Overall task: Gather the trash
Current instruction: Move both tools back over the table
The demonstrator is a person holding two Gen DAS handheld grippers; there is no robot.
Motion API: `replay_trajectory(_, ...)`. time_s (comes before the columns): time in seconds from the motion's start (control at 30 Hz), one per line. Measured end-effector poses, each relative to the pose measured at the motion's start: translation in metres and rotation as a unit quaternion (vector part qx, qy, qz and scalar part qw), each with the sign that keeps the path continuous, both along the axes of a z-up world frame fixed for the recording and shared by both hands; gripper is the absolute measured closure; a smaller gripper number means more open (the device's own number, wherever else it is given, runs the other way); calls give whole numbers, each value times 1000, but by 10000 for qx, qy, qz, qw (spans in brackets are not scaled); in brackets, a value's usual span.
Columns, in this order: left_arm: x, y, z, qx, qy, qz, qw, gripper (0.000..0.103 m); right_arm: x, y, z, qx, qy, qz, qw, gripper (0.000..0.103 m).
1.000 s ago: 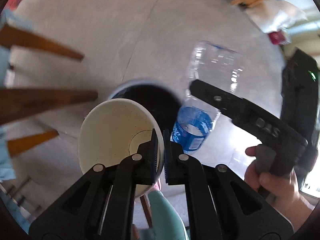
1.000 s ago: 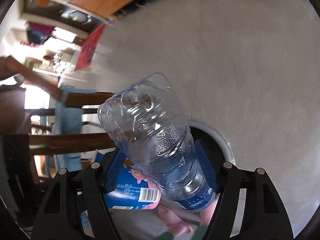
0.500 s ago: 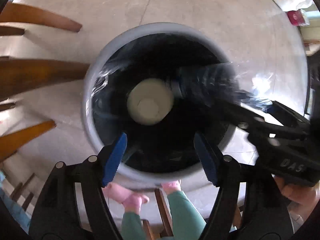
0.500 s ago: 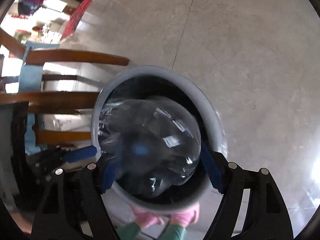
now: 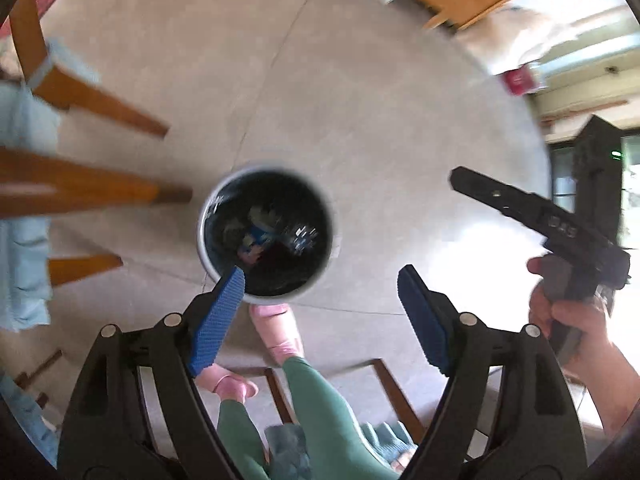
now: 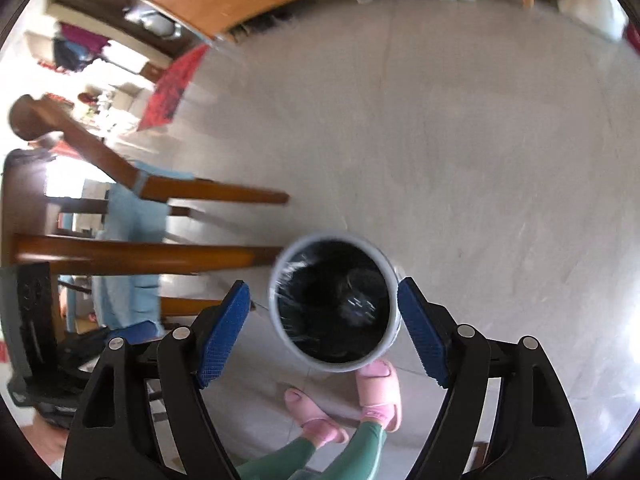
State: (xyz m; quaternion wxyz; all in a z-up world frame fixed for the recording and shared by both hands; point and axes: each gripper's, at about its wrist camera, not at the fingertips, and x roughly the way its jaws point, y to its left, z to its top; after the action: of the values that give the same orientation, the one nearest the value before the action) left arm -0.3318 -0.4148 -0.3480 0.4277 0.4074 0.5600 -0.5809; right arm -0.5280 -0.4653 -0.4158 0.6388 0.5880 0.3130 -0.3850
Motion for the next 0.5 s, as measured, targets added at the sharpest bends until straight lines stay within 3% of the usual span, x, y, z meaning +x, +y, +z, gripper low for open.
replay_trajectory(0.17, 28, 1, 138, -797, 205, 228, 9963, 26, 29, -20, 118, -531, -137, 585, 9968, 19)
replay_trajectory(0.23, 58, 11, 193, -1131, 77, 534, 9921, 26, 57, -25, 153, -695, -272, 921, 9930, 17)
replay_trajectory(0.33, 107, 36, 249, -1454, -248, 1082, 9831, 15, 122, -25, 204, -932, -609, 1555, 9816, 14)
replay_trajectory(0.43, 169, 81, 282, -1596, -517, 1766, 9699, 14, 198, -12, 247, -997, -1076, 2538, 9561, 14)
replay_trajectory(0.5, 209, 116, 300, -1484, -717, 2296, 9592, 12, 241, 0, 271, -1127, -1170, 3166, 9346, 14)
